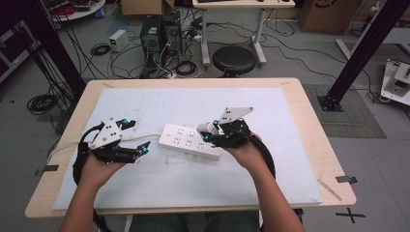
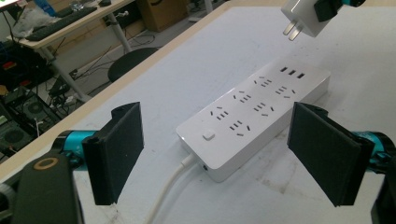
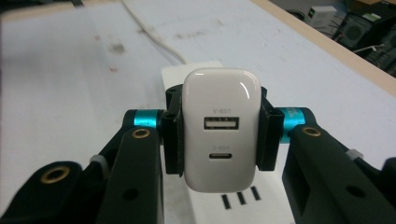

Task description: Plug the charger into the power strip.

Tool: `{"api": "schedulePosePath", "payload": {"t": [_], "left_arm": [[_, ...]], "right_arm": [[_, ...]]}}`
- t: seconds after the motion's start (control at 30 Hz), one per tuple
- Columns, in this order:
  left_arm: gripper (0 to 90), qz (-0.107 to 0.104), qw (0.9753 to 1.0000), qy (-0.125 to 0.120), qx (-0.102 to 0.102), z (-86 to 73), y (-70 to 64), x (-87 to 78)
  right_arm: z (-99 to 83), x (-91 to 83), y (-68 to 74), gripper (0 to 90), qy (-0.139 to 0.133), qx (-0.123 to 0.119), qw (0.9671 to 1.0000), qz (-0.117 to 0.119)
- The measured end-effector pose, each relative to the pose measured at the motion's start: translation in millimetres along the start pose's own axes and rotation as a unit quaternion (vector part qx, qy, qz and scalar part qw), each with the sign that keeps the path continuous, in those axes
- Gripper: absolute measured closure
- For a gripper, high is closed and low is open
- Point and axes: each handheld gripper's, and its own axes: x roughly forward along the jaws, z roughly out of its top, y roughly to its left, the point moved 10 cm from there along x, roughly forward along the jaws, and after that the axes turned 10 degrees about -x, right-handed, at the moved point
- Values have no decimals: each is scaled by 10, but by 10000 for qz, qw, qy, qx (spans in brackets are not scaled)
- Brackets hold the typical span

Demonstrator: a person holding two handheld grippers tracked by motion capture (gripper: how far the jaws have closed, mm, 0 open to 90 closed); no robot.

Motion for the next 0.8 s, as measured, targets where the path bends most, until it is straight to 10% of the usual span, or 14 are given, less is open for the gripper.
{"api": "schedulePosePath", "payload": {"t": [0.4,0.8], "left_arm": [[185,-40,9999,103,22,-82,-12,-3],[186,-55,9998,188,36,-152,-6,-46]], "right_arm": [[-95,160,-209,634,1107,-495,9924,199],[-116,431,-284,633,2179,-875,9669,995]]}}
